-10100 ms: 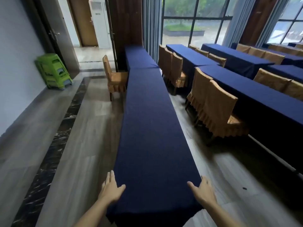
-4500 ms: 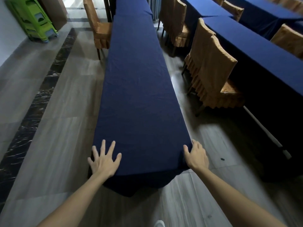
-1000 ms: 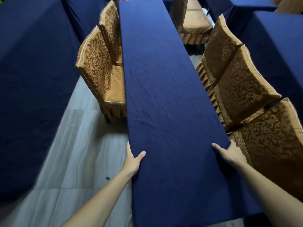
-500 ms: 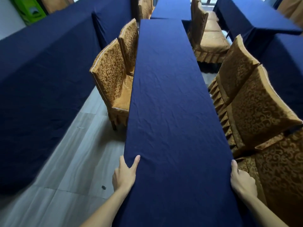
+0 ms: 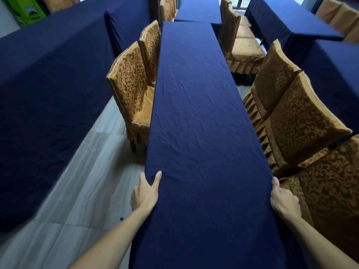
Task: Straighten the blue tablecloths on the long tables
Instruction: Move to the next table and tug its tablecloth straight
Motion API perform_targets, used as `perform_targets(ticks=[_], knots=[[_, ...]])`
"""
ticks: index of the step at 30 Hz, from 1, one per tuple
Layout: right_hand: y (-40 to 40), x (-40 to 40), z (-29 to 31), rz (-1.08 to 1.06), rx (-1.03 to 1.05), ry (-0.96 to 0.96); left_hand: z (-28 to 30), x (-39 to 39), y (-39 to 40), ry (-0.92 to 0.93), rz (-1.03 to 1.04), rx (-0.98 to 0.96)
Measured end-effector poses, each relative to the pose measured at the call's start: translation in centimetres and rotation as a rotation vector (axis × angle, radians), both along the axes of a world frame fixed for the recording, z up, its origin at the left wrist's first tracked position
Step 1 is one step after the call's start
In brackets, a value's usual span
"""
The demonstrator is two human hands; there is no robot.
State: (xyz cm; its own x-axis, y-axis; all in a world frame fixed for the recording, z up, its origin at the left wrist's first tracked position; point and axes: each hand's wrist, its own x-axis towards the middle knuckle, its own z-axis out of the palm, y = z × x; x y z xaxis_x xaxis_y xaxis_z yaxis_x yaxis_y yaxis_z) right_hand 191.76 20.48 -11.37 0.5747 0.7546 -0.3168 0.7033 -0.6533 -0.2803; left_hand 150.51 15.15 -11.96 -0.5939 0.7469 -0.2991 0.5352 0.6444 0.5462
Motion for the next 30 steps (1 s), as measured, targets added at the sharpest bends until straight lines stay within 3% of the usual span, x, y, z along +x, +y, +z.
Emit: perform_targets(ticks=[30], knots=[[-12.8,-13.0,-0.1,-0.211,-0.11,-0.023,-0.4,-14.1,-8.2,-0.086,-0.111,0.031]])
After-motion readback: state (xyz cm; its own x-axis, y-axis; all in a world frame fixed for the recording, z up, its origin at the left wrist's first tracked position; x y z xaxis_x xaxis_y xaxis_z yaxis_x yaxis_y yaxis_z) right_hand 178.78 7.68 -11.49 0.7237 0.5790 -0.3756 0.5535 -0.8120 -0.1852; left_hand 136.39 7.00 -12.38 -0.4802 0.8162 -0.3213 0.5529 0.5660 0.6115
